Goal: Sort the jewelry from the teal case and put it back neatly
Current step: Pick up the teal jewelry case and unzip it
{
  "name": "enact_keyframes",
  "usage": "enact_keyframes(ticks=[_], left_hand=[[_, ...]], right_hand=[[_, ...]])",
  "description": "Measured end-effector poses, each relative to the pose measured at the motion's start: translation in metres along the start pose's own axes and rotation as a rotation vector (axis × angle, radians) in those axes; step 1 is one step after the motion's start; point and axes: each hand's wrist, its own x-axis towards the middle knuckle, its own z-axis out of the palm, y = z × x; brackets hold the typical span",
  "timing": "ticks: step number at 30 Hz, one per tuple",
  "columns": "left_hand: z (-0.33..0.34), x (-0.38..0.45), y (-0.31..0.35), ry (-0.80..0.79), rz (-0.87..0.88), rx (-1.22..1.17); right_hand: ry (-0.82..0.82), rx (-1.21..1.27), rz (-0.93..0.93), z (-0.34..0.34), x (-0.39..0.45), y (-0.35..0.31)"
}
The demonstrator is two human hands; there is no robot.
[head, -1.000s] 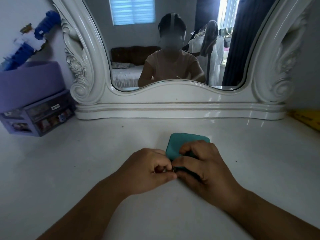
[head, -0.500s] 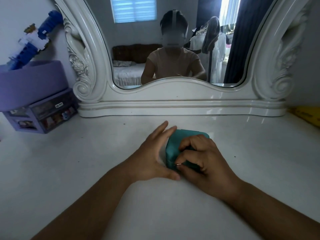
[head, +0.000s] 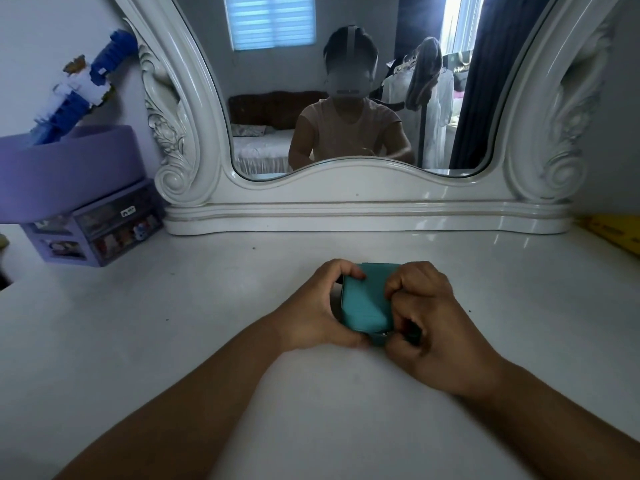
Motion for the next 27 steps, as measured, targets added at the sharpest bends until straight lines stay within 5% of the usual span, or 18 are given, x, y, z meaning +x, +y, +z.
enact_keyframes(ticks=[15,22,27], left_hand=[[-0.012,-0.005,-0.002,-0.032,-0.034,-0.05],[-0.019,-0.013,0.003,-0.158,-0.015,-0.036],[-0.022,-0.019,0.003,-0.267,0.022,-0.085]], right_hand=[[-0.222,-0.039,0.232,-0.026,-0.016,0.034],[-0.157,-0.272,0.299,-0.022,-0.009,0.049],[-0.138,-0.225,0.334,-0.011,-0.006,0.053]])
